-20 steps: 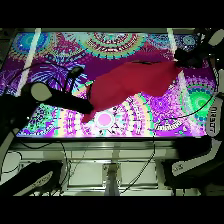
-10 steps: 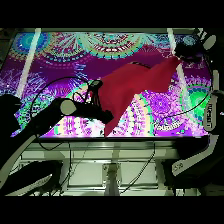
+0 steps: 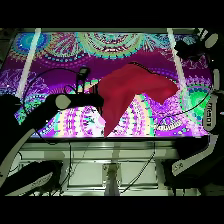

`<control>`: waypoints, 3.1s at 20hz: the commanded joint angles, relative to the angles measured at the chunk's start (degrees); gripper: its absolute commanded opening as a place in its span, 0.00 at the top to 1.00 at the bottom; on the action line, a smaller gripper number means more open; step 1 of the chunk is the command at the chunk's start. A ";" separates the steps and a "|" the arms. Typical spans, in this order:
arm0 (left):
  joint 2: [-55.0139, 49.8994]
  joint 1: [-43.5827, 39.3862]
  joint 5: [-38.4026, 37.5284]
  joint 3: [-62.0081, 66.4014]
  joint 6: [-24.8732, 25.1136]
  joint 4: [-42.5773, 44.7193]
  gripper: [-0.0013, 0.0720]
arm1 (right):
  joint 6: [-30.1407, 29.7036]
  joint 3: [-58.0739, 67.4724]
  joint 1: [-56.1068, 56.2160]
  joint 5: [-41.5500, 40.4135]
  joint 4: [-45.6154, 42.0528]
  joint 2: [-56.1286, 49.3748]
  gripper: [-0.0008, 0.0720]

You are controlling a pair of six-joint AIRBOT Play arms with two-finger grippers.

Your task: Fold the clothes and pants, and hang the long-sleeved shirts on hangers.

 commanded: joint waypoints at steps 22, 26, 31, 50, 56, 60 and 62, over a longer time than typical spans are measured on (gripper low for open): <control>-23.21 21.42 -2.51 1.31 17.62 -43.32 0.30 | -18.69 -77.68 28.68 -19.91 59.82 25.27 0.04; -25.59 20.13 -2.51 4.02 17.64 -43.30 0.30 | -13.64 -76.74 33.53 -27.85 60.28 24.57 0.05; -28.15 19.89 -2.47 5.53 17.68 -43.23 0.30 | -13.49 -75.41 35.41 -31.43 59.08 22.18 0.83; -28.13 14.71 -20.50 11.45 23.54 -43.06 0.30 | -3.85 -57.99 -15.37 -5.73 7.58 38.77 0.98; -28.13 12.55 -20.48 11.45 24.28 -43.08 0.30 | -5.97 -56.92 -15.15 -4.61 16.06 36.81 0.39; -28.13 12.59 -19.17 11.45 27.21 -43.12 0.30 | -11.98 -57.07 -12.09 8.46 23.61 36.22 0.43; -28.13 12.63 -17.97 11.45 27.28 -43.12 0.30 | -12.52 -59.52 -6.99 11.32 25.29 36.22 0.43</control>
